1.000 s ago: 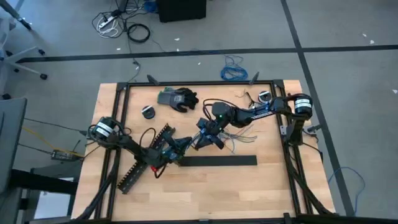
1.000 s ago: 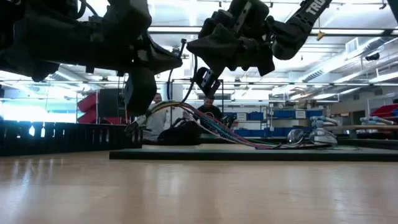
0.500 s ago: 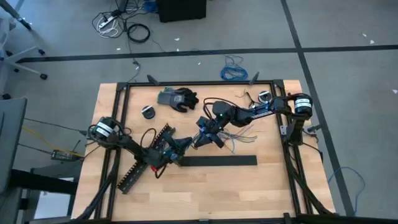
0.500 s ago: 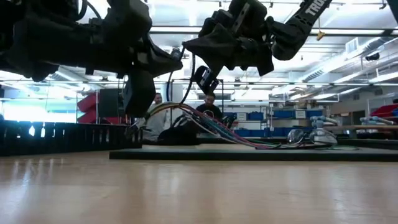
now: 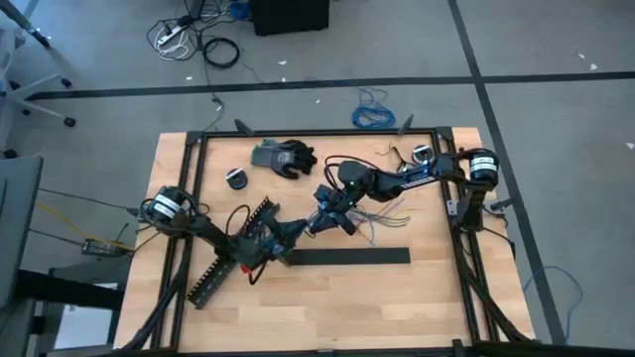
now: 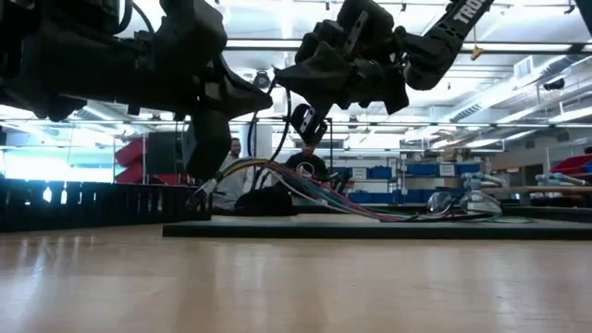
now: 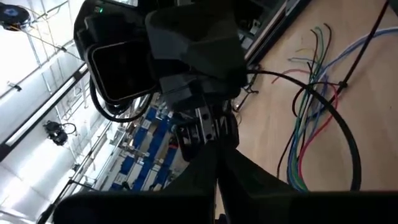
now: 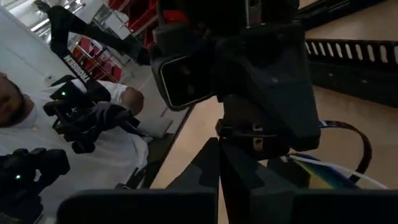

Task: Ziptie cables
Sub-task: Wrap the other black zip tie on the cable wires

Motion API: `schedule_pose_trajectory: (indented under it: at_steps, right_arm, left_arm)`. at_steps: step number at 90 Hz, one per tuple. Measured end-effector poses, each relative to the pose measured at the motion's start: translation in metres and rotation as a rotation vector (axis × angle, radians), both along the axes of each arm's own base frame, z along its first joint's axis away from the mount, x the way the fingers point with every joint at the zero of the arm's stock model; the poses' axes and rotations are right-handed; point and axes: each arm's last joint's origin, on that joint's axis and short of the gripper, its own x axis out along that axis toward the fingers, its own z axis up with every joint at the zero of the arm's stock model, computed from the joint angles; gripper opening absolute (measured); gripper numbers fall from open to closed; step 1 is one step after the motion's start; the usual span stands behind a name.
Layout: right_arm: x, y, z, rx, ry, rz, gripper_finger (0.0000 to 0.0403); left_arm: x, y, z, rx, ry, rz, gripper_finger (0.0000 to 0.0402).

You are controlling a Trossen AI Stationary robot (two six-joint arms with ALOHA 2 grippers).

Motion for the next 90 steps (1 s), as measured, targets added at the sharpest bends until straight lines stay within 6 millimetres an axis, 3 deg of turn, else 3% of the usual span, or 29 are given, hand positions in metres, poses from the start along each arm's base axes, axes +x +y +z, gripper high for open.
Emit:
schedule_pose_trajectory:
  at_steps: [90]
  right_arm:
    - [-0.0012, -0.0069, -0.004, -0.013, 0.036, -0.041, 0.0]
  left_arm:
    - [0.0023, 0.0042, -0.0046, -0.027, 0.014, 0.0, 0.0]
